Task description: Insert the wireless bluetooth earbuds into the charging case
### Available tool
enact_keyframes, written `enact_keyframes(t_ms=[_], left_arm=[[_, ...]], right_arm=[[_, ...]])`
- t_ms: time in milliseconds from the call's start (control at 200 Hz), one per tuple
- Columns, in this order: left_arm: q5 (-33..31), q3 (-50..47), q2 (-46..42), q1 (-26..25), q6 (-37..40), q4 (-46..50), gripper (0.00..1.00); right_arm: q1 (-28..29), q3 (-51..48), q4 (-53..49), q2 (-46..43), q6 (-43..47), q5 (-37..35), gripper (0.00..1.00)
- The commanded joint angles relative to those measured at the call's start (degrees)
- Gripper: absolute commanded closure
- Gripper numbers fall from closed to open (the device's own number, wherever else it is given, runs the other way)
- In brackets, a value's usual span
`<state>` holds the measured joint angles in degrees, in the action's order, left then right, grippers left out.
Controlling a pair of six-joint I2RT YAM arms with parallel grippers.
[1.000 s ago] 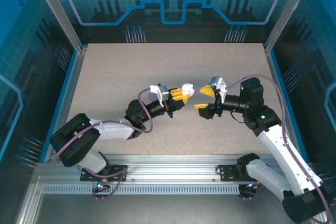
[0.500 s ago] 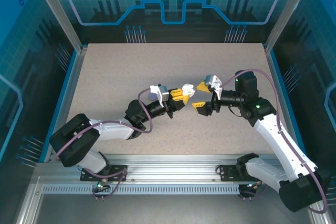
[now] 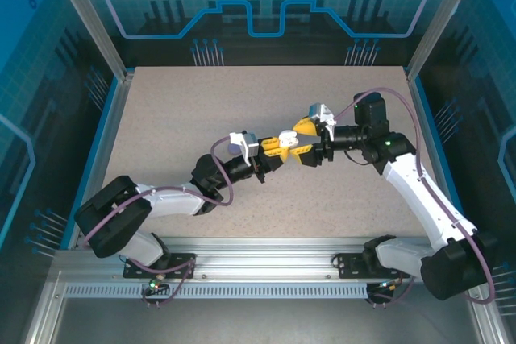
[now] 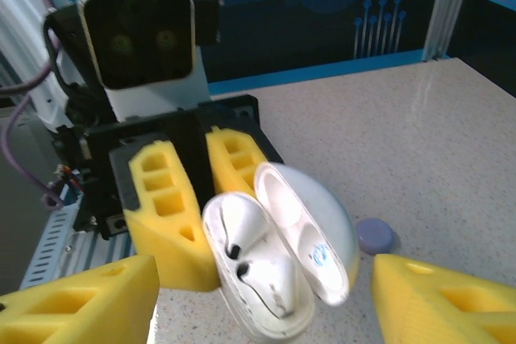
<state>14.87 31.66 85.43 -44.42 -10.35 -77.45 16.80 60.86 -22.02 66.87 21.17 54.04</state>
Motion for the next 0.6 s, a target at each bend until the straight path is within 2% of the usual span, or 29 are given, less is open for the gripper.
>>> enact_keyframes(t_ms=[0,180,390,595], left_arm=[[-0.2,-0.8,-1.4,-0.4,1.4,-2.7,0.8],[-0.7,-1.0,-1.4,-0.4,2.0,-2.7,0.79],[-1.0,-1.0,-1.3,-0.4,2.2,-2.8,0.79],[-0.5,-0.8,-1.3,-0.3,1.9,-2.7,0.79]], right_arm=[[-0.8,2.8,-3.7,0.6,3.3,6.6,0.33],[-1.0,3.0,-7.7,-0.7,7.9,8.6,0.44],[-2.3,0.4,-7.1,-3.1,7.1,8.5,0.55],[-2.9,-2.8,-0.6,-5.1,3.3,3.0,0.56]])
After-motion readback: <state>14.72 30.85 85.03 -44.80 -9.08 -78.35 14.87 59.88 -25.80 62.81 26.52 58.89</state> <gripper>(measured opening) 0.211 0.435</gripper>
